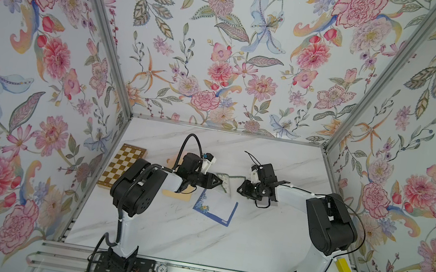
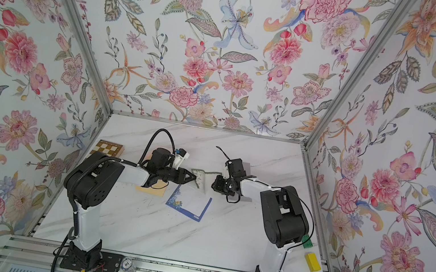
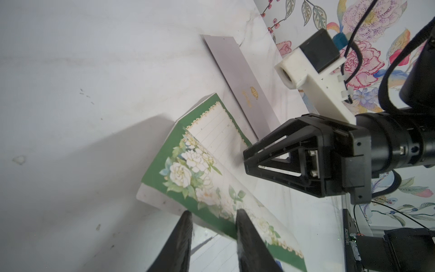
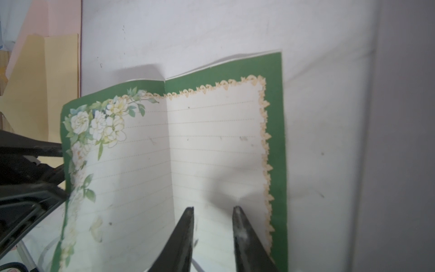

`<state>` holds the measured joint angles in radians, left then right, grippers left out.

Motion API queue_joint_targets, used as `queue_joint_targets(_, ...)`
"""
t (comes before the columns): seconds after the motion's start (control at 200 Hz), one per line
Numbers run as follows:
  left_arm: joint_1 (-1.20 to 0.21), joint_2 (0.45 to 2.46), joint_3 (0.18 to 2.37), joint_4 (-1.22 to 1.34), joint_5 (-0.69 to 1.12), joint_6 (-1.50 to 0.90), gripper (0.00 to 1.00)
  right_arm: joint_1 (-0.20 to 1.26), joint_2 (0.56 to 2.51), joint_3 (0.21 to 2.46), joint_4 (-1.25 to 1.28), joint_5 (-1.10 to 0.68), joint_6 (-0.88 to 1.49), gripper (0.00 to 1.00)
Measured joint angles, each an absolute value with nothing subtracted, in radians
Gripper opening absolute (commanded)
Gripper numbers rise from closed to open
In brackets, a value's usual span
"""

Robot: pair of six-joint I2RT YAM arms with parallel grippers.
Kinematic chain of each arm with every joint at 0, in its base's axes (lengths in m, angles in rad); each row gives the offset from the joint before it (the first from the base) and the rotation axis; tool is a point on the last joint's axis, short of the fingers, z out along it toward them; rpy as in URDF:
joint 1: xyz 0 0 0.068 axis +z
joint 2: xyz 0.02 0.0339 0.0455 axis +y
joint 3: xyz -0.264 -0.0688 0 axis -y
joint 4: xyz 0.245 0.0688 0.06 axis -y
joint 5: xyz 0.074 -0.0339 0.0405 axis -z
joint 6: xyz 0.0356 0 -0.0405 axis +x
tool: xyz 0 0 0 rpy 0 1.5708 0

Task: Fold the letter paper in half and place it into the envelope
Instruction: Fold the letter paper at the center of the board.

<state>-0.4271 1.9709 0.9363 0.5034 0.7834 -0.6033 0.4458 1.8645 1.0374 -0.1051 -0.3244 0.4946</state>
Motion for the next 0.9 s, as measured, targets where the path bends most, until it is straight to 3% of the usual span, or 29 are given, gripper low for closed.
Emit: queue_joint_targets(0.901, -0.426, 1.977, 0.887, 0.634, 0.835, -0.693, 0.44, 0.446, 1.864, 1.037, -0.103, -0.33, 0.498, 0.34)
